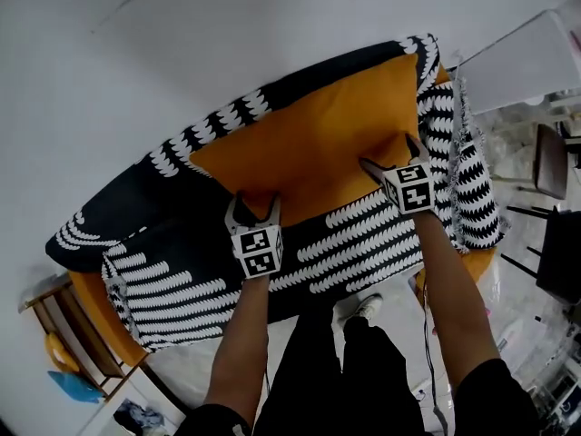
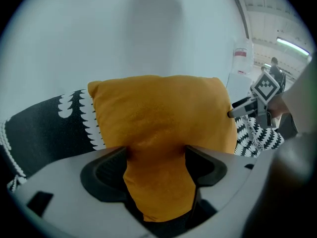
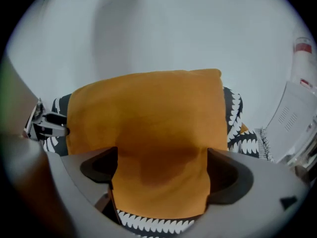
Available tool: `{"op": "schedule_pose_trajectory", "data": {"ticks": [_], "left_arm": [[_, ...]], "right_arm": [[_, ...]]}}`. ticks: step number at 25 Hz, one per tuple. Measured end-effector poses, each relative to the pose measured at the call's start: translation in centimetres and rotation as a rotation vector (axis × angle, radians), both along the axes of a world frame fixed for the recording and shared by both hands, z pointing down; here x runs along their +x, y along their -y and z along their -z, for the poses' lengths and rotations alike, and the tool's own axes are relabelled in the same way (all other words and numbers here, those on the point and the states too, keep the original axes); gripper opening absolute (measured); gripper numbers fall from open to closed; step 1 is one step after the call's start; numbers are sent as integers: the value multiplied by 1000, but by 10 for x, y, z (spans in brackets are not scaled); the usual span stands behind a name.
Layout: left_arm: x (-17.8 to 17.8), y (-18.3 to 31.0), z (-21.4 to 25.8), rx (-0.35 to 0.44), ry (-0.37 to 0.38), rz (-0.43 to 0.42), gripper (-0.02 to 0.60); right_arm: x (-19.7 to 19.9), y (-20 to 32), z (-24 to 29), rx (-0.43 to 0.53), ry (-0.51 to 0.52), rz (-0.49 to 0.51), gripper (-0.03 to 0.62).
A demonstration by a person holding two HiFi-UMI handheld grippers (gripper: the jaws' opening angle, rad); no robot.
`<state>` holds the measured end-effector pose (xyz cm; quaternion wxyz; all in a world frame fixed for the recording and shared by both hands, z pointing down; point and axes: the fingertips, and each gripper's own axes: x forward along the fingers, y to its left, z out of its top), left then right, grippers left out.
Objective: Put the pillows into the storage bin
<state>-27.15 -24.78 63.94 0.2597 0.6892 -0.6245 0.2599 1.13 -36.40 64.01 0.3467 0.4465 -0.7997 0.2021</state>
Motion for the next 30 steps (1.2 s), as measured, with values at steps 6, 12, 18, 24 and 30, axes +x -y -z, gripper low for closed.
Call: {"op": "schedule_pose_trajectory", "data": {"ticks": [6,12,18,24,30], "left_arm": [[-1,17,-18,13,-9,26,354],[-7,27,-26,3,-20,26,354],[-5,26,-18,1,-51,31,280],[13,23,-18,41,-44,-19,144],[26,8,-4,57,-65,-57,61]], "right_arm": [[33,45,-20,-14,40,26,598],[27,55,-32,-57,58,94,600],[18,52,-30,-90,44,126,543],[27,43,-27,-15,-12,108,256],[37,15,-6,38,-69,92,59]]}}
